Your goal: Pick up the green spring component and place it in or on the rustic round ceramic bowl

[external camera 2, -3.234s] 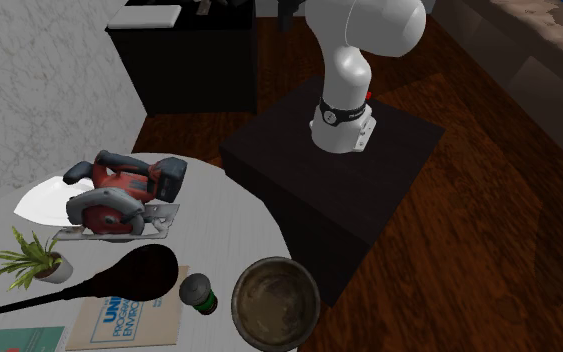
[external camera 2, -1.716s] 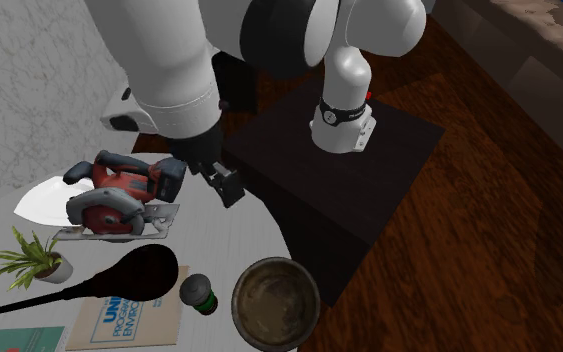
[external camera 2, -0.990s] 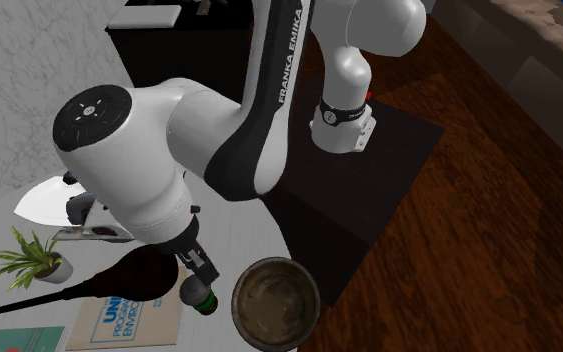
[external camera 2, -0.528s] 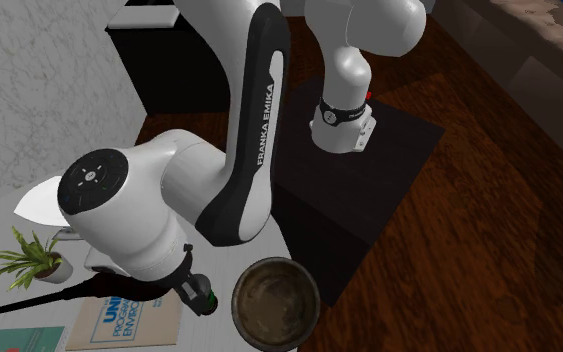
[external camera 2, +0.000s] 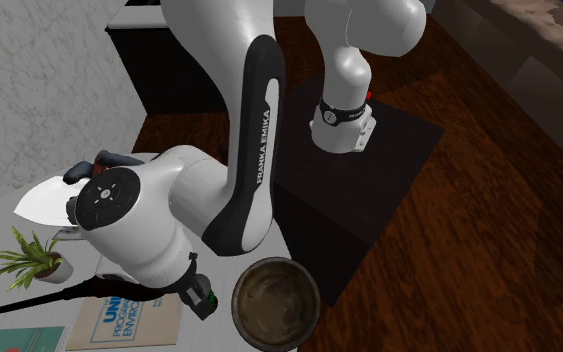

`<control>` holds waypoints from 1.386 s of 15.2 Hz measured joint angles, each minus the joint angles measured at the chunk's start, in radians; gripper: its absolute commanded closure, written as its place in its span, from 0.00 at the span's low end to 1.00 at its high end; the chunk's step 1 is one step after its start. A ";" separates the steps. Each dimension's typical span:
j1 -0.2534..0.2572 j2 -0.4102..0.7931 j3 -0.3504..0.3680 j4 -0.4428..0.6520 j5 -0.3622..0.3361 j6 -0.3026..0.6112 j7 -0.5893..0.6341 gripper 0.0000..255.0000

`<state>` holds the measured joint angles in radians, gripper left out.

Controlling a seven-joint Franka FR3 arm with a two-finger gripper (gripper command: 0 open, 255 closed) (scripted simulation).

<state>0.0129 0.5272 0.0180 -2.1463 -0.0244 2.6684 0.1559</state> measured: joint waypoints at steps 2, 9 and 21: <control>0.000 0.001 0.000 0.001 0.000 0.000 0.000 0.00; -0.001 0.001 0.000 0.001 0.000 0.001 -0.001 1.00; -0.004 -0.074 0.002 -0.017 0.003 -0.057 -0.005 1.00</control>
<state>0.0088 0.4531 0.0199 -2.1630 -0.0216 2.6113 0.1512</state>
